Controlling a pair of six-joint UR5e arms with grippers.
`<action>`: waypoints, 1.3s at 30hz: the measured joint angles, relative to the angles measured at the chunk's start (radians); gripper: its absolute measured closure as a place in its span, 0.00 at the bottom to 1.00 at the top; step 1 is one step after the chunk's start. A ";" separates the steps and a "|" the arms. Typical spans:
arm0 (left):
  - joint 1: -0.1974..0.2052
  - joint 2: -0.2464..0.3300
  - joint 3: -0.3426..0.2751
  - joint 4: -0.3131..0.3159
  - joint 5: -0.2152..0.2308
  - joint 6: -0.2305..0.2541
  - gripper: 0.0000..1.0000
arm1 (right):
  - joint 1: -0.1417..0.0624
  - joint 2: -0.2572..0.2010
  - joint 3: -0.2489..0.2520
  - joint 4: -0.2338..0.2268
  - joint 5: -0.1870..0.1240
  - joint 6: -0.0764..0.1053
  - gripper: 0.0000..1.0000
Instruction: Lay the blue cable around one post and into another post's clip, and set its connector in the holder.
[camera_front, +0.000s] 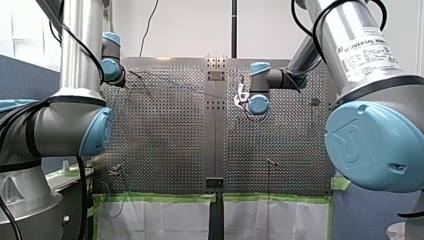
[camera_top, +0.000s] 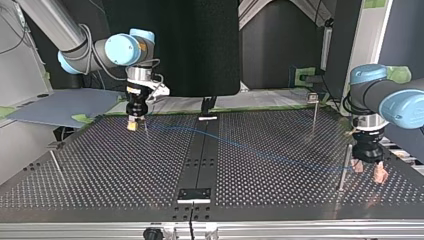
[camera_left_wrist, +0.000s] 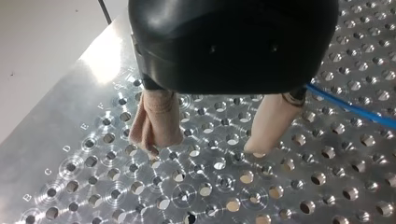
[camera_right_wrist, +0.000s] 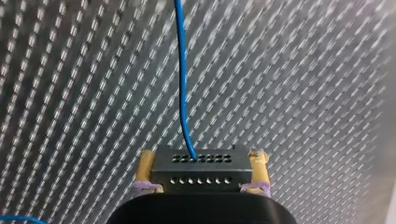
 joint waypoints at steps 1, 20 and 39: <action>-0.001 0.000 0.000 0.000 0.000 0.000 0.00 | -0.009 0.005 0.009 -0.009 -0.003 0.003 1.00; -0.006 0.000 0.000 -0.001 0.001 0.002 0.00 | -0.174 0.160 0.174 -0.174 0.016 0.075 1.00; -0.016 0.000 0.001 0.000 0.003 0.004 0.00 | -0.317 0.310 0.324 -0.324 0.049 0.063 1.00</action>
